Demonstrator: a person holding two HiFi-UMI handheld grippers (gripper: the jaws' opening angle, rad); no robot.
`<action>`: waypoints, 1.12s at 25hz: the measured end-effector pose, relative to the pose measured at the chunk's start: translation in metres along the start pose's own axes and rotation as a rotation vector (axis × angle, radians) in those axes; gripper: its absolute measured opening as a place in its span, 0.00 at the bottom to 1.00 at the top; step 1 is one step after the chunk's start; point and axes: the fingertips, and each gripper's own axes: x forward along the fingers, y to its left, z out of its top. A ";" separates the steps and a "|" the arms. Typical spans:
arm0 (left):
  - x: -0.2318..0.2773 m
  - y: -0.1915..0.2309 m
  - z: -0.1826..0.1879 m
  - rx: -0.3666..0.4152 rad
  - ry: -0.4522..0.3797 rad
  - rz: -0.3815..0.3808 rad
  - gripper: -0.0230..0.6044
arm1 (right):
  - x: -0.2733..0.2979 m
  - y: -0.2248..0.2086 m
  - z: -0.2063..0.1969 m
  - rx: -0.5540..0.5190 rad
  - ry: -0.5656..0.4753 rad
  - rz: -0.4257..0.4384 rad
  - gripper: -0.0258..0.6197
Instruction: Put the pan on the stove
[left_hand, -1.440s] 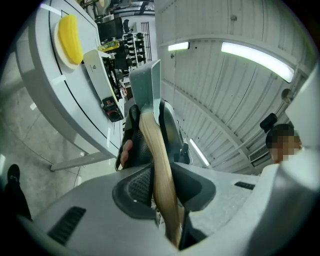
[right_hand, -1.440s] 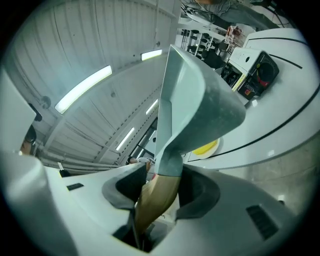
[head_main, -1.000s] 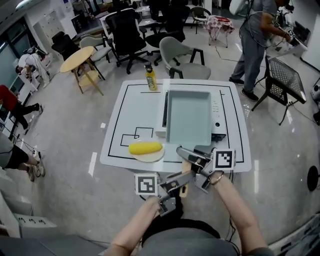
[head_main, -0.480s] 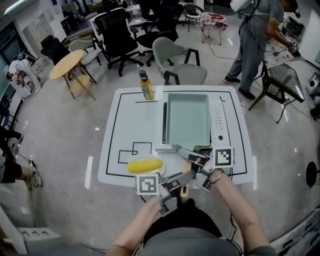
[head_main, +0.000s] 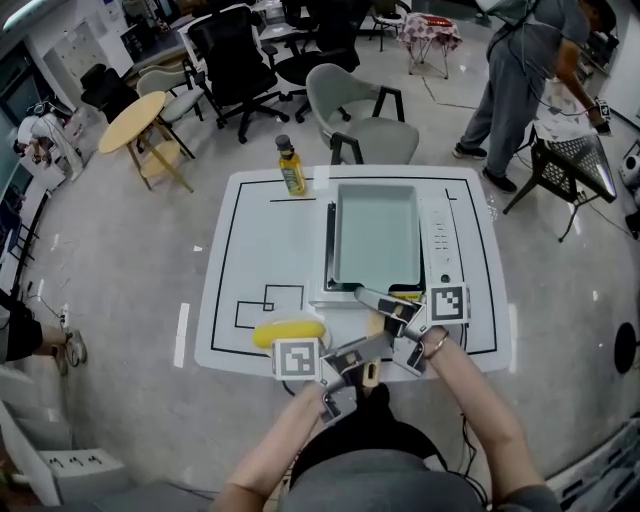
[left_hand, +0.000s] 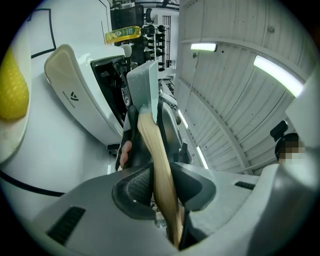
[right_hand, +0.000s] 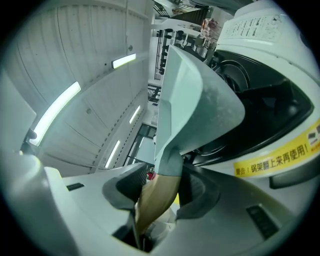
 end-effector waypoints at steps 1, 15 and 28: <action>0.001 0.000 0.000 -0.011 -0.002 0.001 0.18 | 0.000 -0.001 0.000 0.008 0.001 -0.001 0.31; 0.012 0.008 0.008 -0.071 -0.012 0.028 0.18 | -0.003 -0.022 0.009 0.068 0.024 -0.047 0.31; 0.020 -0.001 0.019 -0.136 -0.042 0.012 0.18 | 0.000 -0.023 0.017 0.147 0.039 -0.044 0.30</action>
